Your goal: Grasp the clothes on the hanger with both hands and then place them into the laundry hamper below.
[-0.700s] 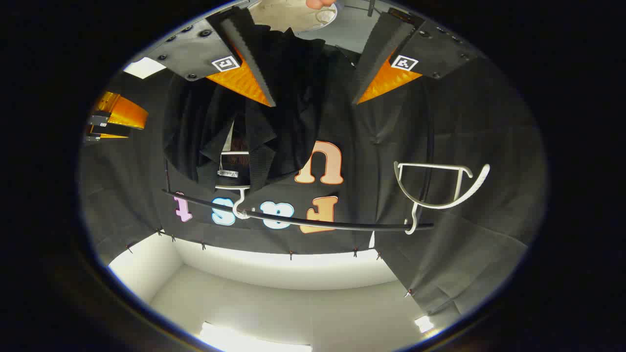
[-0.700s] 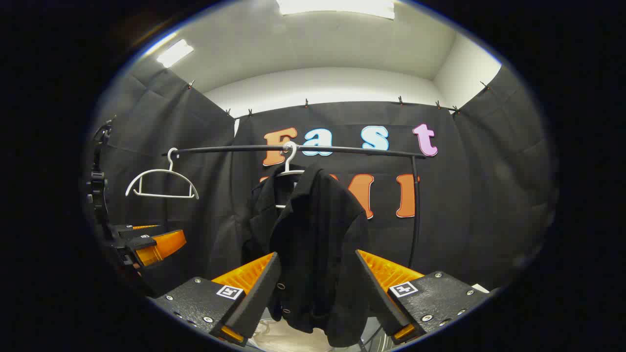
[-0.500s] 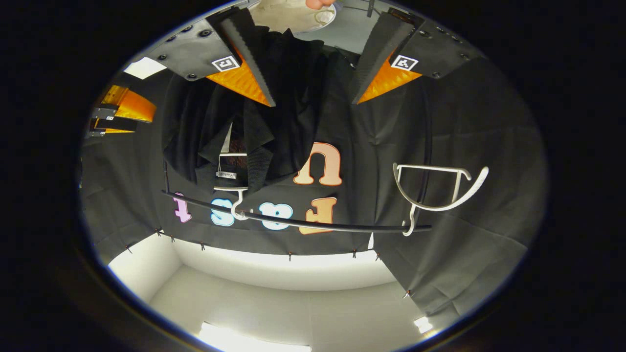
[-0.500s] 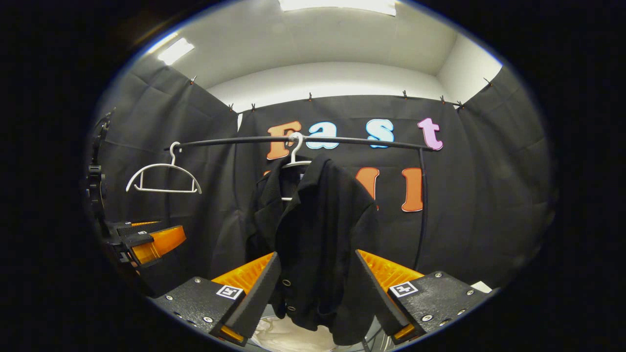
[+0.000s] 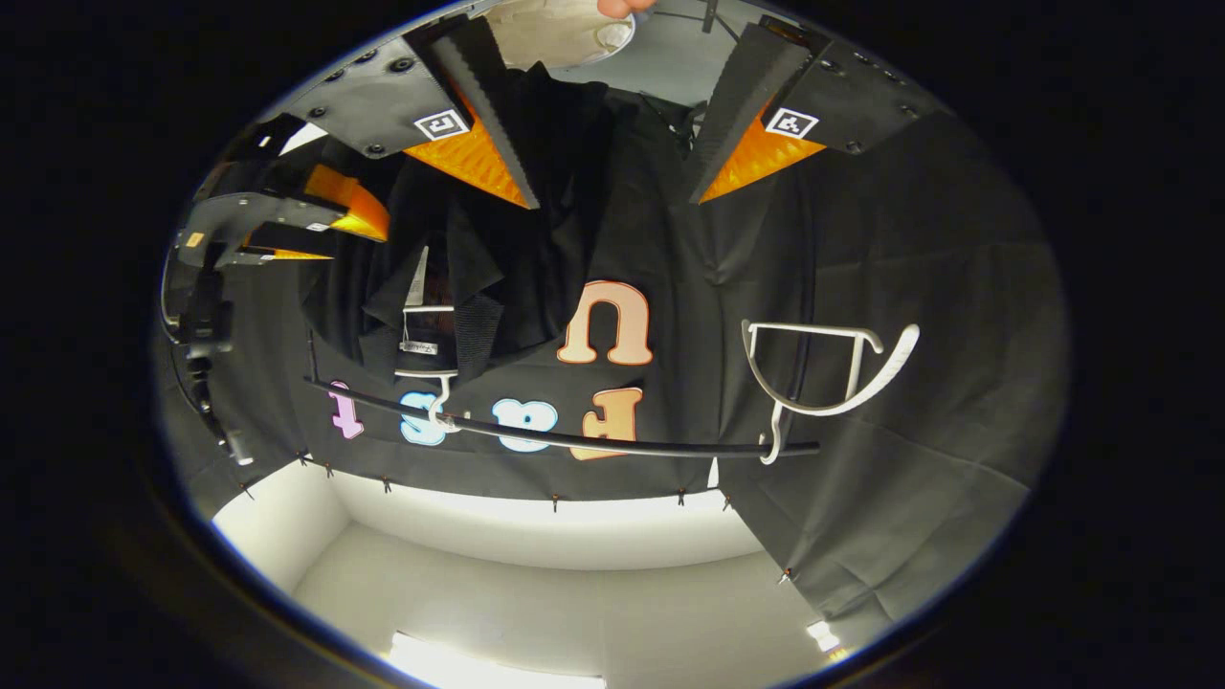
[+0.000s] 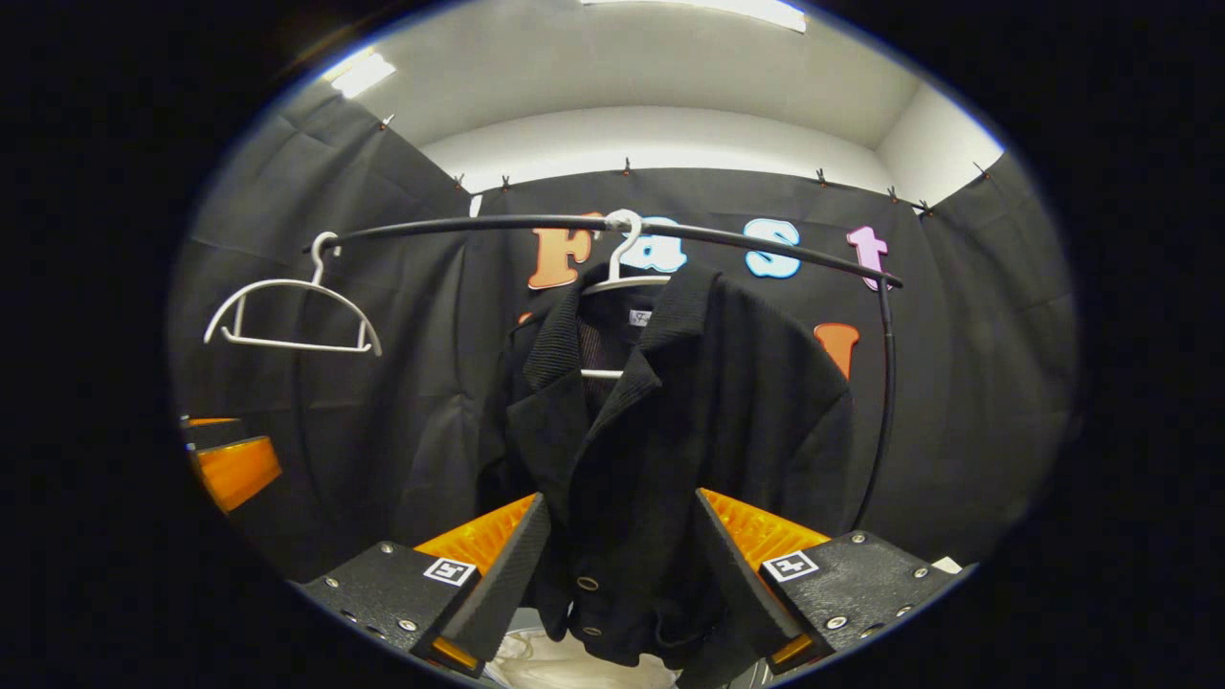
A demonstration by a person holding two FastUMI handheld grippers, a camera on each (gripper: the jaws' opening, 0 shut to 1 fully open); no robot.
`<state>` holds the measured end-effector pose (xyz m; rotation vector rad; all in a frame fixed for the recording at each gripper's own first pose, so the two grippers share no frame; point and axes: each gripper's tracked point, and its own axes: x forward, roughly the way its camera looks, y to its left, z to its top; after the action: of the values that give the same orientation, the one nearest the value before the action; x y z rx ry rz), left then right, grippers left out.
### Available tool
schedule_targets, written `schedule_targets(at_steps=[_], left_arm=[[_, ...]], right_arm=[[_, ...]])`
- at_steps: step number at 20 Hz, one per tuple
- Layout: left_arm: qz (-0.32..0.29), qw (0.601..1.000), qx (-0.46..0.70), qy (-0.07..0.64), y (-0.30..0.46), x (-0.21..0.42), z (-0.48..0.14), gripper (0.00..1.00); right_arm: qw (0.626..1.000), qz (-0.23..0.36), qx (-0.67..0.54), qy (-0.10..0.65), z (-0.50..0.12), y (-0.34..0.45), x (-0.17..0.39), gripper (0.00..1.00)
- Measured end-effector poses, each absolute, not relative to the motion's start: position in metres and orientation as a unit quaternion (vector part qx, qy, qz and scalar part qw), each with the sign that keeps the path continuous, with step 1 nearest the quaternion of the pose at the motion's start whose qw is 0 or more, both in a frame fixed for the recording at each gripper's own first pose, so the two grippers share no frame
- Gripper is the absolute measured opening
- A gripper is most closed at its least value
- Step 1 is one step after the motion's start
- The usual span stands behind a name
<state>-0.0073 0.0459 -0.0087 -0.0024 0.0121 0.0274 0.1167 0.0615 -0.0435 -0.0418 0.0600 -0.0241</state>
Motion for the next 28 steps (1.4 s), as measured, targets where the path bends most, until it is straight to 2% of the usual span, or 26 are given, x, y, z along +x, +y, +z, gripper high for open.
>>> schedule_targets(at_steps=[1,2,4,5,7,11,12,13,16,18,19,22,24,25,27,28], left_arm=[[0.013,1.0,-0.004,0.005,0.048,-0.007,-0.009,0.93],[0.014,1.0,-0.004,0.003,0.051,-0.006,-0.01,1.0],[0.015,1.0,-0.004,0.001,0.056,-0.001,-0.014,0.97],[0.015,1.0,-0.005,0.007,0.058,0.003,-0.019,1.0],[0.014,1.0,-0.012,0.021,0.06,0.01,-0.03,0.96],[0.008,1.0,-0.015,0.008,0.063,0.013,-0.025,0.96],[0.009,1.0,-0.012,0.004,0.065,0.016,-0.024,1.0],[0.007,1.0,-0.012,0.003,0.064,0.019,-0.024,0.92],[-0.003,1.0,-0.022,0.002,0.054,0.022,-0.027,0.96],[-0.011,1.0,-0.024,0.0,0.045,0.021,-0.028,0.93],[-0.015,1.0,-0.023,-0.001,0.044,0.021,-0.028,0.96],[-0.037,0.999,-0.02,-0.003,0.035,0.019,-0.024,0.93],[-0.052,0.998,-0.019,-0.013,0.032,0.017,-0.018,0.96],[-0.06,0.998,-0.02,-0.018,0.03,0.017,-0.014,0.93],[-0.075,0.997,-0.024,-0.021,0.022,0.025,-0.013,0.96],[-0.082,0.996,-0.027,-0.017,0.016,0.031,-0.015,0.93]], right_arm=[[0.999,-0.02,-0.016,0.028,-0.045,0.063,0.132,0.93],[0.999,-0.029,-0.01,0.03,-0.048,0.061,0.149,0.93],[0.998,-0.061,-0.01,0.025,-0.049,0.052,0.177,0.93],[0.997,-0.078,-0.008,0.022,-0.048,0.048,0.189,0.93],[0.994,-0.108,-0.008,0.021,-0.054,0.04,0.207,0.93],[0.987,-0.148,-0.056,0.026,-0.068,0.022,0.224,0.93],[0.985,-0.155,-0.065,0.026,-0.07,0.017,0.227,0.93],[0.985,-0.157,-0.067,0.025,-0.071,0.015,0.233,0.93],[0.985,-0.163,-0.03,0.038,-0.076,0.013,0.242,0.91],[0.981,-0.185,-0.03,0.042,-0.08,-0.001,0.243,0.94],[0.981,-0.184,-0.031,0.045,-0.083,-0.002,0.246,0.99],[0.981,-0.181,-0.044,0.049,-0.088,-0.02,0.238,0.69],[0.982,-0.177,-0.047,0.049,-0.087,-0.03,0.229,0.49],[0.982,-0.178,-0.051,0.048,-0.086,-0.035,0.226,0.39],[0.984,-0.164,-0.054,0.054,-0.082,-0.038,0.219,0.2],[0.986,-0.149,-0.051,0.06,-0.082,-0.036,0.215,0.1]])
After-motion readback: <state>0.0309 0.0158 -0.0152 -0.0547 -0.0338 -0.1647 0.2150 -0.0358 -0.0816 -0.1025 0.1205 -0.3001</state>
